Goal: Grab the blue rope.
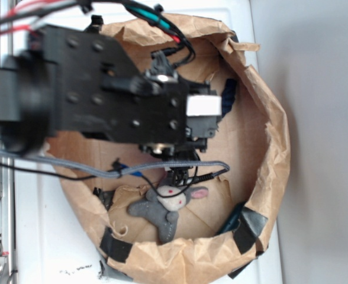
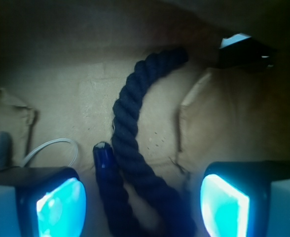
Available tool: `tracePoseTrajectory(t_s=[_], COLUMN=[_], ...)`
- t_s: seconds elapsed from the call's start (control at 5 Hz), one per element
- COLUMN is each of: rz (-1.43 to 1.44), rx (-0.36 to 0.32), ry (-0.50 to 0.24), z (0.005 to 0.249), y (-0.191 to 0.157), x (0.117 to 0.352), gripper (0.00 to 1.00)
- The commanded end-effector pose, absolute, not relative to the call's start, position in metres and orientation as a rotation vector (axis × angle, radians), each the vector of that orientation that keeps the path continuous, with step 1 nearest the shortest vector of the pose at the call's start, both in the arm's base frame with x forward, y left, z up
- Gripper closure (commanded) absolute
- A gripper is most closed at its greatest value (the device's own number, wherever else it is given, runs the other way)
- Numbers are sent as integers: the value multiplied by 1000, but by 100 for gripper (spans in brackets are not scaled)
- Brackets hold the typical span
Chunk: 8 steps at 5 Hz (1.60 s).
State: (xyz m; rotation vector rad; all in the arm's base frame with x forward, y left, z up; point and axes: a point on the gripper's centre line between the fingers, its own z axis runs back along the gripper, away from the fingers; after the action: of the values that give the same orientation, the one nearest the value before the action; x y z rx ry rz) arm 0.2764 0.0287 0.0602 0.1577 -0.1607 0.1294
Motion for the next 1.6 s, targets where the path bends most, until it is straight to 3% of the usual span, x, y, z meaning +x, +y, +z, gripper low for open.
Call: tracePoseTrajectory(t_s=[0.0, 0.4, 0.6, 1.4], rz=[154, 160, 183, 227], rx=[78, 135, 154, 181], ry=[-156, -163, -170, -226], z=[44, 25, 24, 29], y=[39, 23, 21, 18], x=[293, 303, 306, 303], gripper=[0, 0, 100, 100])
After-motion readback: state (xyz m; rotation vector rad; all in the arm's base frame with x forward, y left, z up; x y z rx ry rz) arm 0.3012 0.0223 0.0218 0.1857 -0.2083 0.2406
